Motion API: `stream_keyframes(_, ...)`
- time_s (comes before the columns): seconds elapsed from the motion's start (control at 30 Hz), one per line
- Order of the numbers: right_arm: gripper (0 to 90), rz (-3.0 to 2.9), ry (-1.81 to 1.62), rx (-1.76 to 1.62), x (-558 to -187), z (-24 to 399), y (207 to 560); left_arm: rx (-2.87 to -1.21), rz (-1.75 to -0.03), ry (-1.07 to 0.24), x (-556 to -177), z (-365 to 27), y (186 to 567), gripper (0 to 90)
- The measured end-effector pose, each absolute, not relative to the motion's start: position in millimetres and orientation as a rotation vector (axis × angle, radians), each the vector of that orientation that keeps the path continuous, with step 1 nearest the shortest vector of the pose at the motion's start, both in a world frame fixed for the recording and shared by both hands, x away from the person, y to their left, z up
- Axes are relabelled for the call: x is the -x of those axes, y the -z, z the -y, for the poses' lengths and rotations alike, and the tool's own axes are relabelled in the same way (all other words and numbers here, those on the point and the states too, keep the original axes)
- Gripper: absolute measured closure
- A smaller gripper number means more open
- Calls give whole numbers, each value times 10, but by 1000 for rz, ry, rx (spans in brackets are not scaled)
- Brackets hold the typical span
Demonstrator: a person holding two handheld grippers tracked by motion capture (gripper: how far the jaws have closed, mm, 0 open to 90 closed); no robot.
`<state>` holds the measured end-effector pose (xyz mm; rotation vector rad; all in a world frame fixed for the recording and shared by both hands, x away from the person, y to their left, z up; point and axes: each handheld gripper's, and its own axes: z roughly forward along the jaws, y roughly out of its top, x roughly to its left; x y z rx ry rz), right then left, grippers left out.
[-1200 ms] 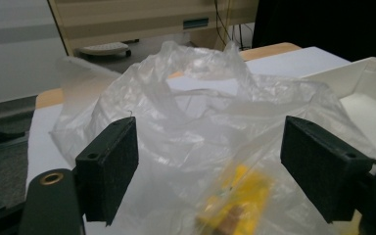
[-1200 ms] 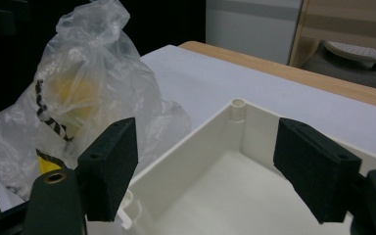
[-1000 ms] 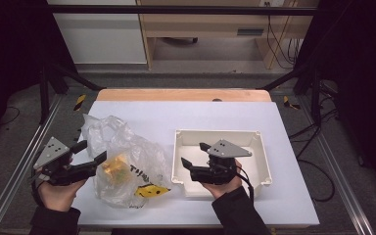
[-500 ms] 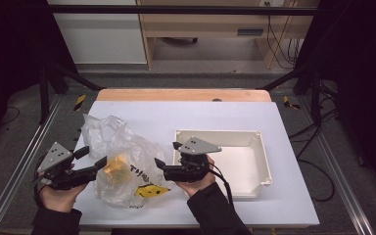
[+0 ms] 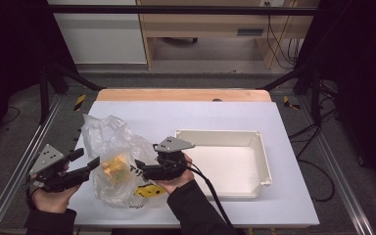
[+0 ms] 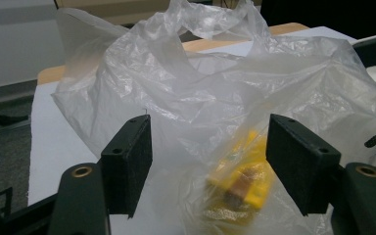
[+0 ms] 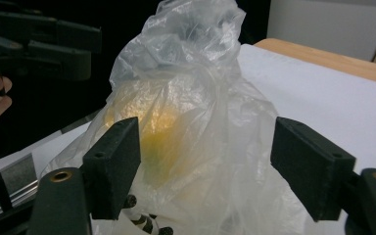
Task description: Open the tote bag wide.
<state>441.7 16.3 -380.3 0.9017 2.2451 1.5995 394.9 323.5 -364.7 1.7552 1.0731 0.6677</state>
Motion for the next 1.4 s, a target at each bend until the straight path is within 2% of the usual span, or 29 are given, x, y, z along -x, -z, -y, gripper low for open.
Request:
stream_keyframes(0.17,360,-2298,-1604,-872,-4412,-238,3854,-1728,-1084,-671,-3928,-3282,3617,337)
stream_keyframes(0.2,418,-2326,-1605,-854,-4410,-272,3876,-1717,-1089,-673,-3919,-3297,3603,336)
stream_keyframes(0.3,485,-2354,-1613,-844,-4411,-303,3898,-1703,-1094,-668,-3911,-3306,3585,327)
stream_keyframes(0.6,809,-2416,-1588,-760,-4369,-424,3971,-1684,-1093,-666,-3893,-3288,3539,266)
stream_keyframes(0.7,893,-2424,-1584,-722,-4341,-444,3980,-1680,-1085,-663,-3882,-3272,3520,256)
stream_keyframes(1.2,900,-2484,-1590,-609,-4162,-616,4051,-1750,-1035,-636,-3916,-3024,3500,242)
stream_keyframes(1.33,900,-2496,-1594,-587,-4119,-654,4068,-1789,-1040,-598,-3945,-2989,3559,323)
stream_keyframes(1.4,900,-2505,-1596,-582,-4102,-670,4074,-1801,-1038,-582,-3948,-2984,3583,421)
